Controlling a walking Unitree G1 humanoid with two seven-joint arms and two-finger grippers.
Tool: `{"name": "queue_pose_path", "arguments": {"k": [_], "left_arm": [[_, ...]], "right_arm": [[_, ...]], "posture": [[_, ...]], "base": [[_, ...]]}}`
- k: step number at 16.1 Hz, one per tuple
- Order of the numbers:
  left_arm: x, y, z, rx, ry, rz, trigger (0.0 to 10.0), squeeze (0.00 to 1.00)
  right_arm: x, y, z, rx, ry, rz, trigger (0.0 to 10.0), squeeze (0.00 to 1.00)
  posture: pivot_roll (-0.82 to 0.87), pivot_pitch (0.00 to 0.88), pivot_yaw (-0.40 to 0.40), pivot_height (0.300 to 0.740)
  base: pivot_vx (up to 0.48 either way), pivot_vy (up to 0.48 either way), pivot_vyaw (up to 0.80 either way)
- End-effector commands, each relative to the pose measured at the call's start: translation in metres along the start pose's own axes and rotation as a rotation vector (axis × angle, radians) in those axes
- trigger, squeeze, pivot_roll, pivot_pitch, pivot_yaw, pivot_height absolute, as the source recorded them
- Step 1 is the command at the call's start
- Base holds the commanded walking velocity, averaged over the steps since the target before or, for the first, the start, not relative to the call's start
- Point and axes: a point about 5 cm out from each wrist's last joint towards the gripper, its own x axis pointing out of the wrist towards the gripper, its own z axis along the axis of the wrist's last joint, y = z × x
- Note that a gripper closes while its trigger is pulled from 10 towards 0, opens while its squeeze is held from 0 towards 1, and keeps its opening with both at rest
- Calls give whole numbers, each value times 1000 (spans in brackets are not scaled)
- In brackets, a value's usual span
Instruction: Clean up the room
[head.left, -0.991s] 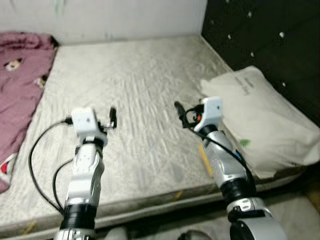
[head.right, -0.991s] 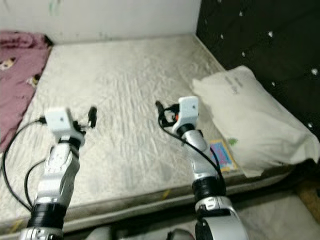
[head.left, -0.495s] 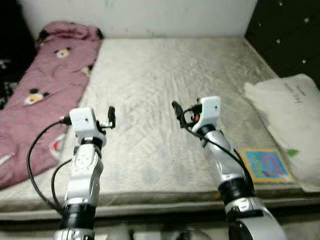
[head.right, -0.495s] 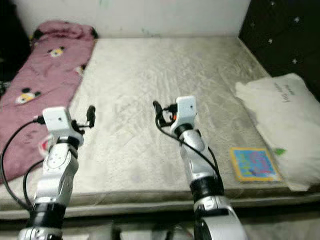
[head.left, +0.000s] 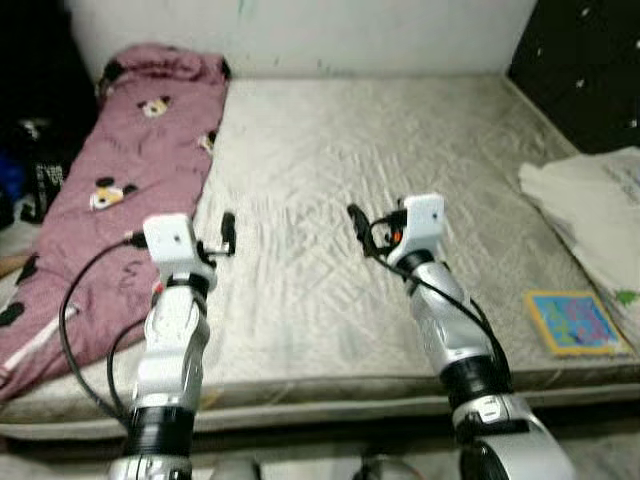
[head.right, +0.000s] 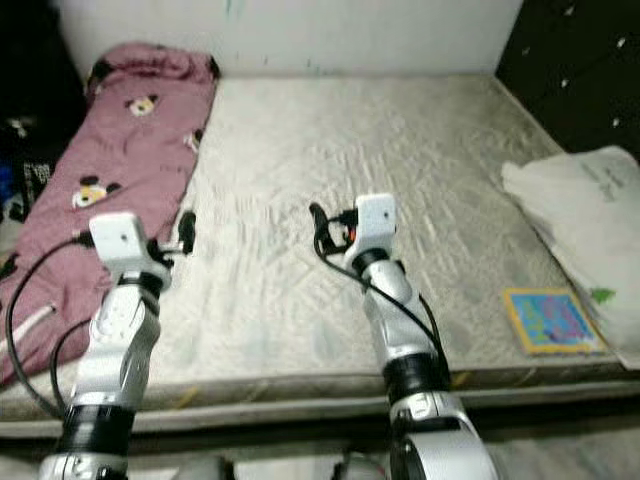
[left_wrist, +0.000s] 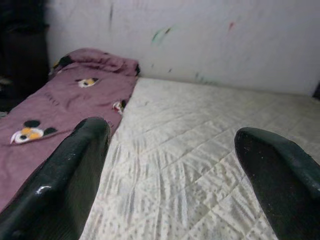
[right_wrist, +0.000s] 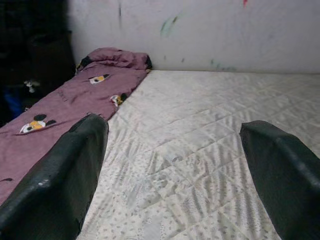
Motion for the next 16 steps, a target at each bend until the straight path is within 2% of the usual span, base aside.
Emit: {"name": "queue_pose_path", "arguments": {"k": [1, 5, 15, 16], "left_arm": [[-1, 9, 0, 3, 0, 22, 10000, 0], [-1, 8, -1, -4, 7, 29, 10000, 0], [1, 9, 1, -15, -12, 37, 10000, 0], [1, 10, 3, -8, -22, 50, 10000, 0]], "right_arm": [[5, 9, 3, 9, -2, 17, 10000, 0], [4, 7, 3, 6, -2, 15, 10000, 0], [6, 9, 5, 3, -15, 23, 10000, 0], [6, 10, 6, -10, -22, 29, 10000, 0]], "posture": [[-56, 0, -17, 740], [-56, 0, -21, 740], [-59, 0, -26, 740], [-59, 0, -26, 740]], "base": [[0, 480, -800], [0, 480, -800], [0, 480, 0], [0, 0, 0]]}}
